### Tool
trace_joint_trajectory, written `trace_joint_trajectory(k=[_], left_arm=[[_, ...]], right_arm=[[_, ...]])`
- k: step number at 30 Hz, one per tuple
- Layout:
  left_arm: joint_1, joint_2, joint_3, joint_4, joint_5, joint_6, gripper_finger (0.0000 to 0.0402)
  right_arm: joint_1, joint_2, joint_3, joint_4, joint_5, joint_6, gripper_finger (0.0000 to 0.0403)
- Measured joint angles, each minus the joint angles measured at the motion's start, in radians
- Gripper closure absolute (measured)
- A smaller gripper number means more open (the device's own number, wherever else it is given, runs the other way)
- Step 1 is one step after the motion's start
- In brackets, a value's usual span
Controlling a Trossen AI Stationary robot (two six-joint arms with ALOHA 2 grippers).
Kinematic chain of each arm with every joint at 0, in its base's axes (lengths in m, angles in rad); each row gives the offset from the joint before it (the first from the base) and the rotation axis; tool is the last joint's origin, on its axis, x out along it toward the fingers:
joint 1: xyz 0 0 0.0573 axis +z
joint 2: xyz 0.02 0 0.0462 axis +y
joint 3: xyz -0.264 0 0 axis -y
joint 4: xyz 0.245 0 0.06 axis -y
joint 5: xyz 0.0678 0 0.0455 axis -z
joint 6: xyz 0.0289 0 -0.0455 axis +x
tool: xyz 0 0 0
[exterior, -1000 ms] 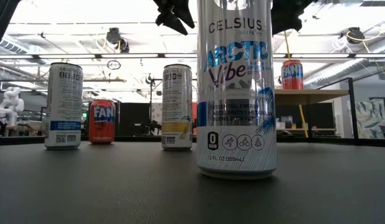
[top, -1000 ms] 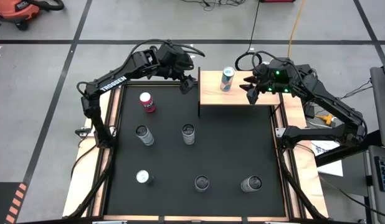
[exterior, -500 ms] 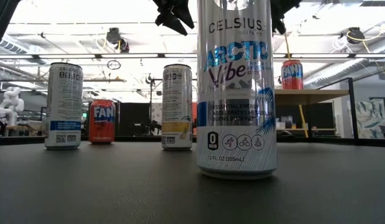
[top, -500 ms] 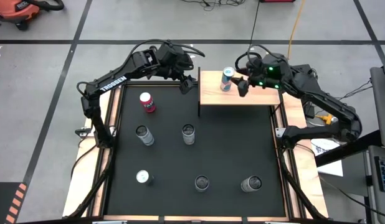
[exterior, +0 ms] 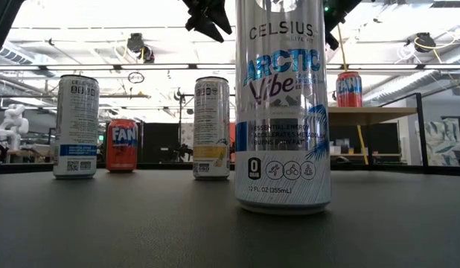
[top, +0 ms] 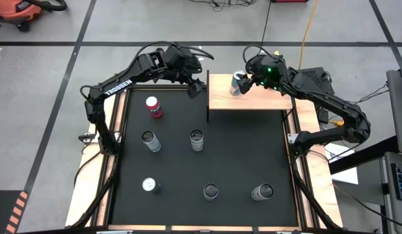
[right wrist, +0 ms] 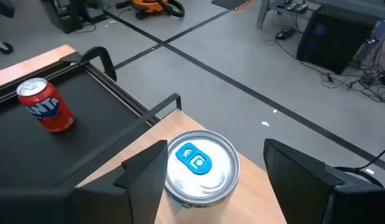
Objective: Place canned beverage on shelf
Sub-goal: Put the top blue soda can on the shelf
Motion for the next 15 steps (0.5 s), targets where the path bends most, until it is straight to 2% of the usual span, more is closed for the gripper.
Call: trace_joint_trajectory(k=[15], left_arm=[[0.000, 0.000, 0.000, 0.001, 0.000, 0.001, 0.0135]], right_arm=[[-0.007, 0.071, 0.001, 0.014, -0.014, 0.028, 0.0156]])
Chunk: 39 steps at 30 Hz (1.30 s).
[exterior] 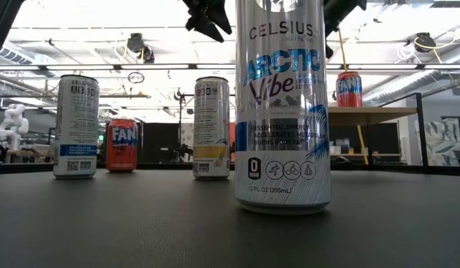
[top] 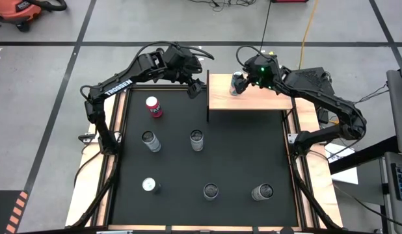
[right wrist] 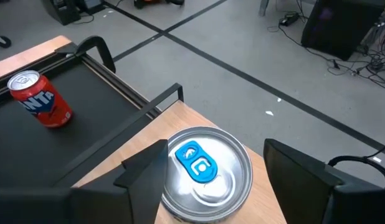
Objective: Place canned beverage on shelf
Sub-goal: Put the top blue soda can on the shelf
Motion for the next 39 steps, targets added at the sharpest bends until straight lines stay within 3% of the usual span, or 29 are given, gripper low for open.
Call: trace_joint_trajectory(k=[8, 14, 39], left_arm=[[0.000, 0.000, 0.000, 0.000, 0.000, 0.001, 0.0135], [0.000, 0.000, 0.000, 0.000, 0.000, 0.002, 0.0135], [0.000, 0.000, 0.000, 0.000, 0.000, 0.002, 0.0135]], right_arm=[[0.000, -0.009, -0.001, 0.021, -0.002, 0.002, 0.0156], [0.000, -0.027, -0.001, 0.018, -0.075, 0.027, 0.0156], [0.000, -0.031, -0.001, -0.019, -0.072, 0.027, 0.0156]])
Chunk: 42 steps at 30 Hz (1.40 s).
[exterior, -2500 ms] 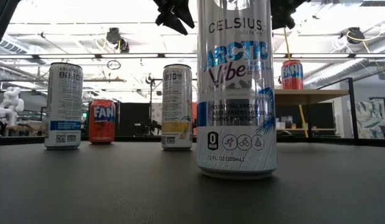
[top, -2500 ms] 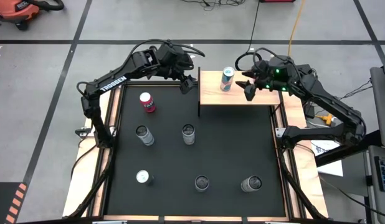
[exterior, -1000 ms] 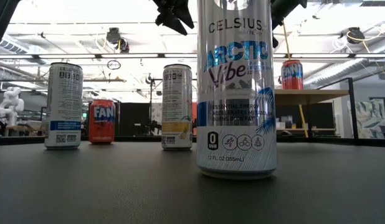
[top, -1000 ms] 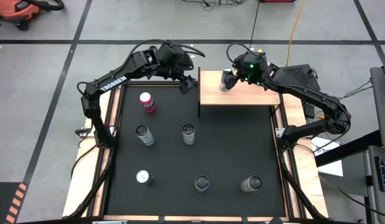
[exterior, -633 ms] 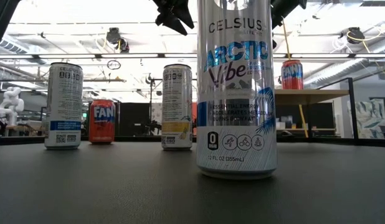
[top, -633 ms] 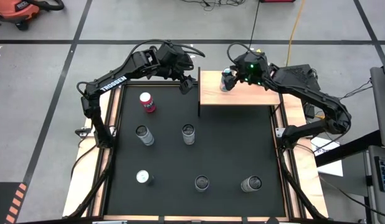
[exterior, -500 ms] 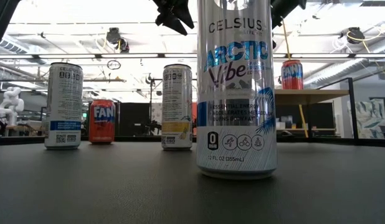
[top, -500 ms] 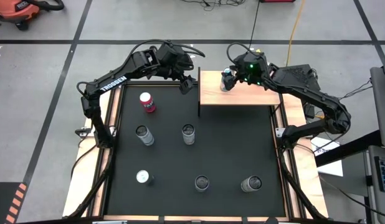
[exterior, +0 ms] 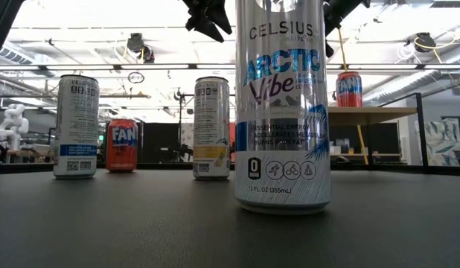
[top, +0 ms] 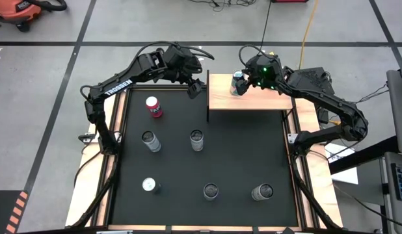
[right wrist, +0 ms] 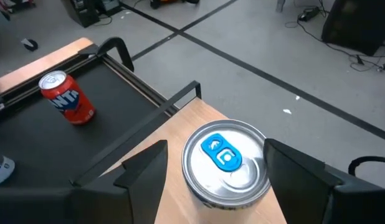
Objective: Place canned beverage on shelf
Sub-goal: Put the top blue soda can on the shelf
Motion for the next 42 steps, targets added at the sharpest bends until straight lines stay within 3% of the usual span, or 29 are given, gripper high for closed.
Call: trace_joint_trajectory(k=[21, 42], left_arm=[[0.000, 0.000, 0.000, 0.000, 0.000, 0.000, 0.0135], [0.000, 0.000, 0.000, 0.000, 0.000, 0.000, 0.0135]], right_arm=[[0.000, -0.032, 0.000, -0.035, 0.000, 0.001, 0.0156], [0.000, -0.067, 0.000, 0.049, -0.007, -0.026, 0.0156]])
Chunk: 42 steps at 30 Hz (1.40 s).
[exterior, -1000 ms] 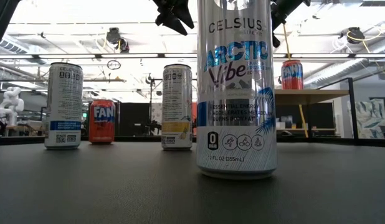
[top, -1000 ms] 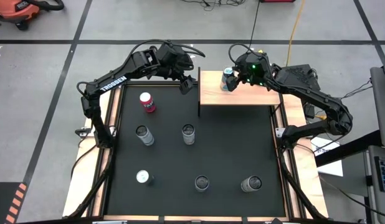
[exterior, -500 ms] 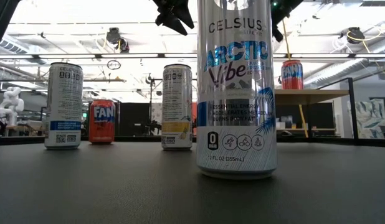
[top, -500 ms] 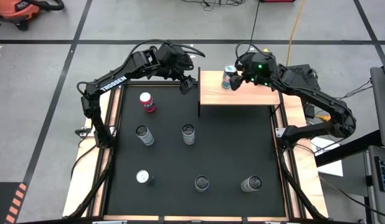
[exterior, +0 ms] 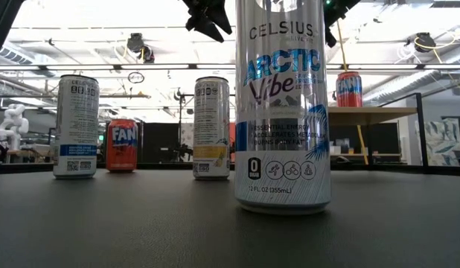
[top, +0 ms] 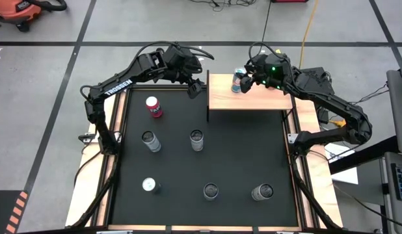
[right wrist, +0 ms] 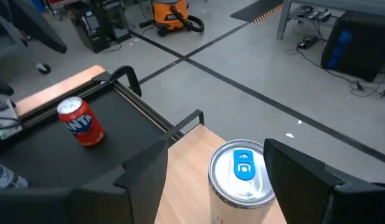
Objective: Place canned beverage on shelf
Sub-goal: Put the top blue soda can on the shelf
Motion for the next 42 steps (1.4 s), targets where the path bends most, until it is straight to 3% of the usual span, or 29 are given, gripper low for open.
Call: trace_joint_trajectory(k=[5, 17, 24, 42], left_arm=[[0.000, 0.000, 0.000, 0.000, 0.000, 0.000, 0.0135], [0.000, 0.000, 0.000, 0.000, 0.000, 0.000, 0.0135], [0.000, 0.000, 0.000, 0.000, 0.000, 0.000, 0.0135], [0.000, 0.000, 0.000, 0.000, 0.000, 0.000, 0.0135]], right_arm=[[0.000, -0.001, 0.000, -0.021, 0.001, -0.044, 0.0139], [0.001, -0.001, 0.000, -0.001, 0.001, -0.054, 0.0055], [-0.009, 0.034, 0.000, -0.017, 0.081, -0.032, 0.0055], [-0.020, 0.123, 0.000, -0.013, 0.055, -0.003, 0.0055]])
